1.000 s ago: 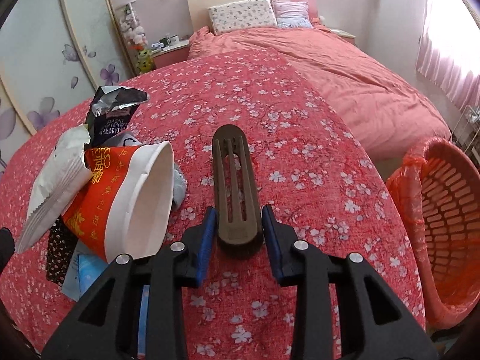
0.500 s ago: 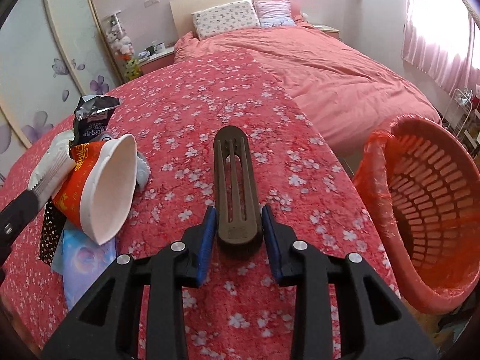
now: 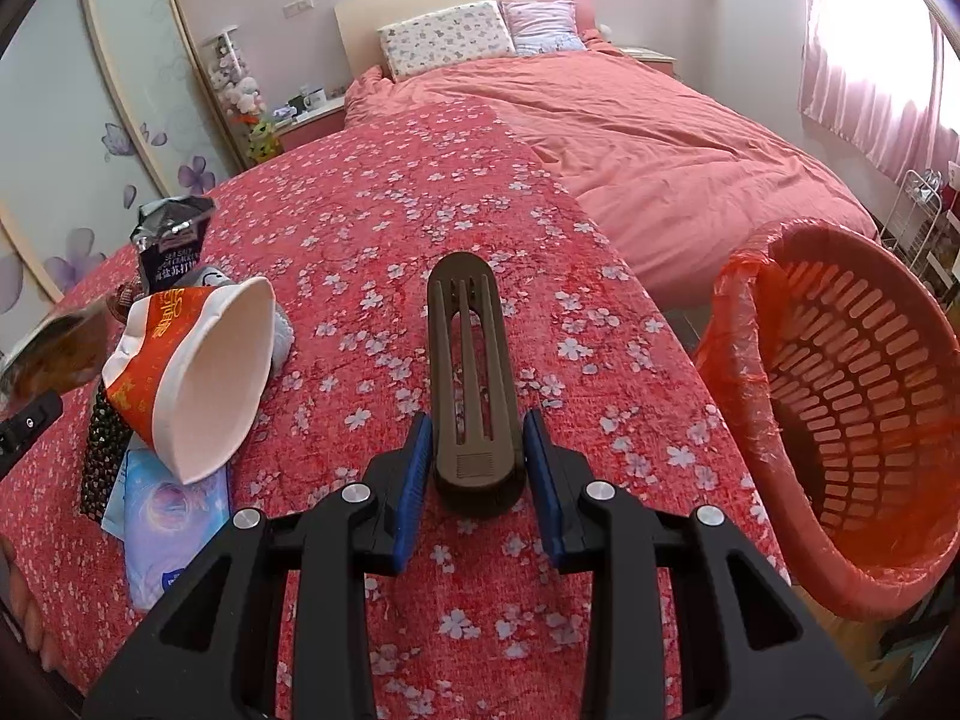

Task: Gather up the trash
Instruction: 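Grasp the white plastic bag with the left gripper while the right gripper holds the comb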

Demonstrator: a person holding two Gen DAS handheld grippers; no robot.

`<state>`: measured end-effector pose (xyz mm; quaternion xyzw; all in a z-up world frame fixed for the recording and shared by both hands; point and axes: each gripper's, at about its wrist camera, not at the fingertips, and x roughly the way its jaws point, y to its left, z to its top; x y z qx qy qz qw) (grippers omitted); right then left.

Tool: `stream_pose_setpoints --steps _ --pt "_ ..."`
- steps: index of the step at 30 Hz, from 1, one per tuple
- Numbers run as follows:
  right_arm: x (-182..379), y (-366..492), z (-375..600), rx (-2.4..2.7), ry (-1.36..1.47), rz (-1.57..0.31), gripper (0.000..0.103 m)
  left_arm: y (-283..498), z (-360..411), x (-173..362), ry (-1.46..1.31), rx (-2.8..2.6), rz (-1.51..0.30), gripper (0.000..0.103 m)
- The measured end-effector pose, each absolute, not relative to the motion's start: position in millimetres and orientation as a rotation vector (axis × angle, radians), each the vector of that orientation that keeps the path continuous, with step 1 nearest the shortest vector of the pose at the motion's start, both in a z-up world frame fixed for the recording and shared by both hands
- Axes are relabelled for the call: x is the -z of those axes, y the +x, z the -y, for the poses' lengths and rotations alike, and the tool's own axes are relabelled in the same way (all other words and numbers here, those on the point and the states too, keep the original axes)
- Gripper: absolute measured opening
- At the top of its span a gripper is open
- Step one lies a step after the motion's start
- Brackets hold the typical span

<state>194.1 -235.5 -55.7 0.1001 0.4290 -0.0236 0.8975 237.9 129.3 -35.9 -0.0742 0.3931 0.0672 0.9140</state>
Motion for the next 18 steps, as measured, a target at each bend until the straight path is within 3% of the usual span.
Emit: stream_pose_setpoints --steps 5,18 --pt "55.0 192.7 233.1 0.047 0.198 -0.884 0.032 227.3 -135.8 26.3 -0.157 -0.103 -0.742 0.079" --pt "55.6 190.6 233.6 0.044 0.205 -0.884 0.032 213.0 -191.8 19.0 -0.209 -0.189 -0.748 0.08"
